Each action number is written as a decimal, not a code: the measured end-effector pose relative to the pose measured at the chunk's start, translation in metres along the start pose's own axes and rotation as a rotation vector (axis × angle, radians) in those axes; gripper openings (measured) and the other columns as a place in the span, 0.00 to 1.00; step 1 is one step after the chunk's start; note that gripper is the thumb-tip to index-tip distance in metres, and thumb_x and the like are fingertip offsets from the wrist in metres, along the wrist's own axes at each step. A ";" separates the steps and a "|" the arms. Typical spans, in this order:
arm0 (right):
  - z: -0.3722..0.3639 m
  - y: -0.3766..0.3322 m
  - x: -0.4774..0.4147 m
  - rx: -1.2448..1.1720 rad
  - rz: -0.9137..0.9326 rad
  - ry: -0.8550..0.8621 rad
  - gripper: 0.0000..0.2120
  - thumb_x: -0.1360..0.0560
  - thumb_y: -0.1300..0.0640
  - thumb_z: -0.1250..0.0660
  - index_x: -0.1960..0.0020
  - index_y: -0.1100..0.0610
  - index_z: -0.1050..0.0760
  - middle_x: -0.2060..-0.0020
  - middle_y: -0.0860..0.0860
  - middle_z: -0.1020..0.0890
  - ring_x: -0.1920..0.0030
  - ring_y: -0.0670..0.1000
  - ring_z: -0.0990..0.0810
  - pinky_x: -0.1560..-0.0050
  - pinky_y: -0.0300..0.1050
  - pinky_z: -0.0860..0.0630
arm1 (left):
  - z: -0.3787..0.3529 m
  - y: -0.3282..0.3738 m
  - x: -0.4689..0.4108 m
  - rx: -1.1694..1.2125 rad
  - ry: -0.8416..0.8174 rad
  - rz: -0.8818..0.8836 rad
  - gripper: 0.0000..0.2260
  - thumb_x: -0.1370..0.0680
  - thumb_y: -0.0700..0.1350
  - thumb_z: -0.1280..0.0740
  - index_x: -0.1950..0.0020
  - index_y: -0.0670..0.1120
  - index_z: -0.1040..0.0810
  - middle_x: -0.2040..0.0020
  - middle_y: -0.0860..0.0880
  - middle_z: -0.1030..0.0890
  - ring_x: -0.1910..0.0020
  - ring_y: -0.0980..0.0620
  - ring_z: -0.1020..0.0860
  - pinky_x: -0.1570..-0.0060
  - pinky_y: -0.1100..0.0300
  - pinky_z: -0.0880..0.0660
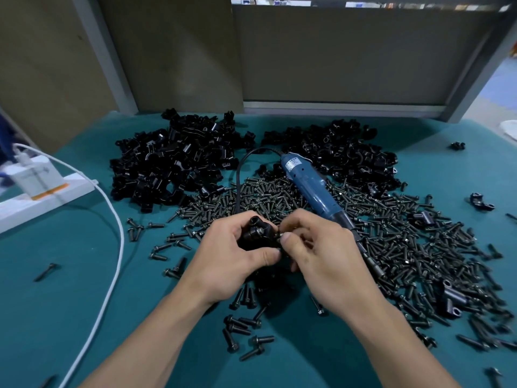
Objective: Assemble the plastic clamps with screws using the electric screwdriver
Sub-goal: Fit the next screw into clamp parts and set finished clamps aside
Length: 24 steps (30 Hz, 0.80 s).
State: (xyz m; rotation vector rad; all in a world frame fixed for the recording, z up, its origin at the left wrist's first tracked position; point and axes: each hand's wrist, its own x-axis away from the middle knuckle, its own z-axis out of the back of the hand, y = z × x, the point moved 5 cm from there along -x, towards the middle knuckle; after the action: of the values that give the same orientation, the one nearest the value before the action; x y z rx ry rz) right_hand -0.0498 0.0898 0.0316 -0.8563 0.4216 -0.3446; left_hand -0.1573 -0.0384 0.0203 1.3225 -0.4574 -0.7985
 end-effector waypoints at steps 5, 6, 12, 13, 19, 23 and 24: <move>-0.015 -0.002 -0.008 0.106 -0.087 0.007 0.17 0.17 0.51 0.40 0.65 0.44 0.26 0.73 0.40 0.23 0.70 0.43 0.26 0.72 0.36 0.31 | 0.000 -0.001 0.004 -0.069 -0.016 -0.003 0.09 0.29 0.40 0.21 0.53 0.50 0.16 0.58 0.46 0.14 0.57 0.44 0.16 0.56 0.46 0.18; -0.015 0.000 -0.009 0.085 -0.117 -0.011 0.19 0.17 0.50 0.41 0.66 0.44 0.27 0.75 0.40 0.24 0.72 0.43 0.27 0.73 0.37 0.32 | 0.000 -0.001 0.004 -0.094 -0.014 -0.009 0.10 0.29 0.39 0.21 0.53 0.50 0.17 0.58 0.48 0.14 0.57 0.46 0.16 0.56 0.48 0.18; -0.005 0.000 0.000 0.005 -0.019 -0.055 0.10 0.18 0.54 0.34 0.59 0.48 0.26 0.69 0.48 0.20 0.71 0.45 0.27 0.71 0.40 0.31 | 0.000 0.001 0.003 -0.090 0.033 -0.018 0.11 0.29 0.39 0.20 0.52 0.52 0.16 0.57 0.49 0.13 0.56 0.48 0.15 0.55 0.52 0.17; -0.006 -0.001 -0.001 0.029 0.000 -0.054 0.10 0.18 0.53 0.34 0.59 0.48 0.26 0.69 0.46 0.21 0.70 0.46 0.27 0.70 0.40 0.32 | 0.002 0.002 0.003 -0.084 0.029 -0.028 0.10 0.29 0.40 0.20 0.52 0.51 0.16 0.57 0.48 0.13 0.56 0.47 0.15 0.55 0.51 0.17; -0.006 0.002 -0.007 0.097 -0.048 -0.124 0.17 0.18 0.46 0.37 0.65 0.47 0.26 0.76 0.44 0.25 0.74 0.46 0.29 0.73 0.43 0.34 | 0.004 0.000 0.009 -0.225 0.012 -0.007 0.16 0.30 0.38 0.19 0.52 0.57 0.17 0.59 0.55 0.14 0.60 0.58 0.16 0.58 0.62 0.20; -0.006 0.001 -0.002 0.017 -0.051 -0.068 0.10 0.17 0.53 0.35 0.58 0.48 0.27 0.70 0.46 0.20 0.72 0.44 0.28 0.72 0.37 0.32 | -0.003 0.000 0.009 -0.240 0.014 0.015 0.15 0.30 0.38 0.20 0.53 0.57 0.17 0.61 0.55 0.15 0.63 0.58 0.17 0.63 0.62 0.21; -0.009 0.003 -0.003 0.036 -0.079 -0.042 0.11 0.17 0.53 0.36 0.59 0.49 0.28 0.70 0.47 0.21 0.72 0.45 0.28 0.73 0.38 0.33 | -0.003 -0.001 0.008 -0.246 0.032 0.017 0.14 0.30 0.38 0.20 0.54 0.57 0.17 0.61 0.54 0.15 0.64 0.57 0.17 0.63 0.62 0.21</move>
State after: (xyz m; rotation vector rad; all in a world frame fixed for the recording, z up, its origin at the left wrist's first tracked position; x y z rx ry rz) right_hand -0.0560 0.0871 0.0247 -0.8453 0.3424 -0.4049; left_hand -0.1501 -0.0428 0.0179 1.1000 -0.3330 -0.7915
